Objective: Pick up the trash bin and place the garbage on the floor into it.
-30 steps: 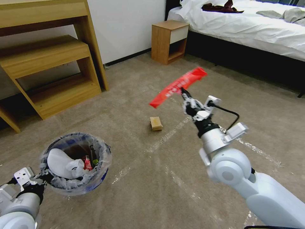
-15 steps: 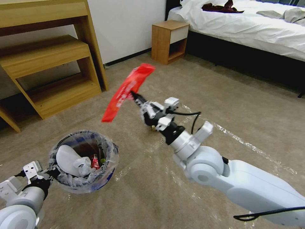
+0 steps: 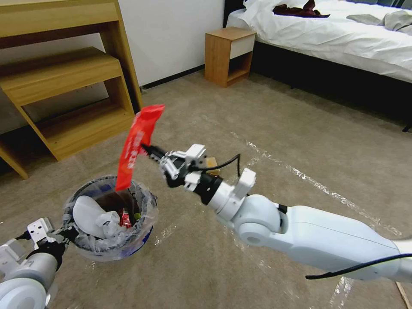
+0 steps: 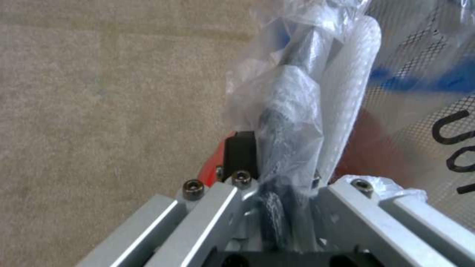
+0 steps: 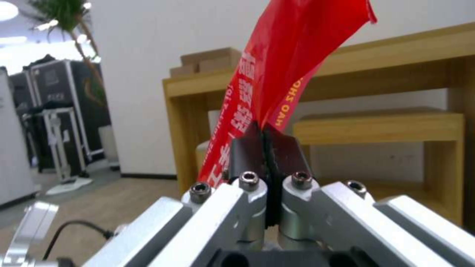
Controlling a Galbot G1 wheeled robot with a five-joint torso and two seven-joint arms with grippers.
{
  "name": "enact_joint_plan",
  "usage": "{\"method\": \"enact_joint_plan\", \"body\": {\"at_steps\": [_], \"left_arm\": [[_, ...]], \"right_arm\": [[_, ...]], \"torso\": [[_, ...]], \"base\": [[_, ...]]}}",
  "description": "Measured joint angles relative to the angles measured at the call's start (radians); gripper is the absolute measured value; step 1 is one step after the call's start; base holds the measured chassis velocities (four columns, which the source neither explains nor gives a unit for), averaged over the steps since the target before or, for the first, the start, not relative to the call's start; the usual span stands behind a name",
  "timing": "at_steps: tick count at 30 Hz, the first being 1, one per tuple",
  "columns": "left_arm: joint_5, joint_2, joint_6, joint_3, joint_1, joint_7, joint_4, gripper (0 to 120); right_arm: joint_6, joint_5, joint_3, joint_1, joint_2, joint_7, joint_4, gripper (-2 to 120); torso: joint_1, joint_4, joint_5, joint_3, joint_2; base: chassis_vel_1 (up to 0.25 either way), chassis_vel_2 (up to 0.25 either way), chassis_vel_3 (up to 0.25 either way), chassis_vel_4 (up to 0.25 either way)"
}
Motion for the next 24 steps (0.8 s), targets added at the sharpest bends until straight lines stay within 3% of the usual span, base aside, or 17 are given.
{"method": "enact_joint_plan", "body": {"at_steps": [24], "left_arm": [[-0.006,-0.016,-0.005,-0.016,0.007,-0.002,-0.023,0]], "right_arm": [[0.016,-0.217,-0.172,0.041,0.121,-0.044,-0.216,0]], "torso": [[0.0,-0.0001,0.0,0.0,0.0]], "base": [[0.0,0.0,0.0,0.0]]}}
